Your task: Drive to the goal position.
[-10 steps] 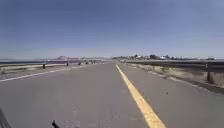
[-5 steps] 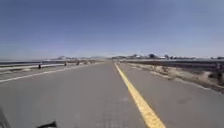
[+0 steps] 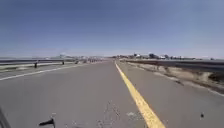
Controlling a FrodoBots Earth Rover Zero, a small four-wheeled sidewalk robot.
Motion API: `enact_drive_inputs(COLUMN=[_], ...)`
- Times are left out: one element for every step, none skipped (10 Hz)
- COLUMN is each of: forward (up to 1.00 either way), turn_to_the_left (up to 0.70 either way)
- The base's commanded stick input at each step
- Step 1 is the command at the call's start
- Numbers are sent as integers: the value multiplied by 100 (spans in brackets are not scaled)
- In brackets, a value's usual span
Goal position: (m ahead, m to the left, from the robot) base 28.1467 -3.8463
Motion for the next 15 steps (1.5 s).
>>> enact_drive_inputs(forward=[85, 85, 85, 85, 85, 85, 85, 85, 85, 85, 85, 85, 85, 85, 85], turn_to_the_left=[0, 0, 0, 0, 0, 0, 0, 0, 0, 0, 0, 0, 0, 0, 0])
